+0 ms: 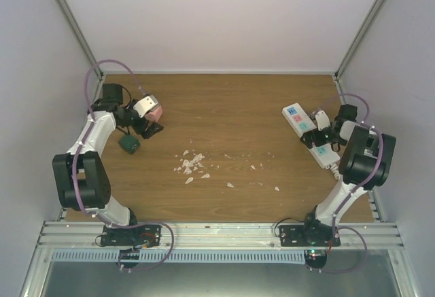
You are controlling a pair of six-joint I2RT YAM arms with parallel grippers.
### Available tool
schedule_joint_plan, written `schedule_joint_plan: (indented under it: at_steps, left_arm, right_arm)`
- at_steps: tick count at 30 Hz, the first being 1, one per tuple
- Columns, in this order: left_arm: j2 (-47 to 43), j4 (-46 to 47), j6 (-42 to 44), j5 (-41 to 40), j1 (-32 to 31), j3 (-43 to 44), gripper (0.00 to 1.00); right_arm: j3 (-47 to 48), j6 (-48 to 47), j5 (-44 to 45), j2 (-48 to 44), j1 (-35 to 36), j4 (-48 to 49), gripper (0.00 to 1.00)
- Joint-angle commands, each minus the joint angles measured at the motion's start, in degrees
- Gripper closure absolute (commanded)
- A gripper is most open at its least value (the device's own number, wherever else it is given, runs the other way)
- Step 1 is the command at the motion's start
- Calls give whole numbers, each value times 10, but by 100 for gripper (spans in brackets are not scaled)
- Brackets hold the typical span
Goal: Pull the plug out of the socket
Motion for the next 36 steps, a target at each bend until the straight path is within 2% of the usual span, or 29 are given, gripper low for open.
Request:
schedule_joint_plan:
  at_steps: [1, 10, 14, 19, 22, 27, 31, 36]
  left_arm:
    - [15, 17, -19, -7, -4, 25, 1]
    - [43, 4, -61, -7, -3, 63, 1]
    - [49, 2, -81, 21, 7, 85, 1]
    - [53, 19, -152, 61, 30, 120, 1]
    - [40, 47, -204, 74, 43, 118, 1]
    - [5, 79, -264, 73, 53, 104, 1]
    - [-45, 115, -286, 62, 54, 62, 1]
    - [-77, 148, -295, 31, 53, 8, 1]
  right_arm:
    - [4, 0, 10, -31, -9, -40, 0]
    - [107, -1, -32, -74, -9, -110, 0]
    - [173, 3, -71, -86, -9, -146, 0]
    - [263, 25, -147, -93, -8, -181, 0]
    - [277, 43, -197, -110, -6, -169, 0]
    - [233, 104, -282, -159, 4, -100, 0]
    - [125, 166, -326, -214, 25, 15, 0]
    - [2, 202, -328, -266, 57, 131, 0]
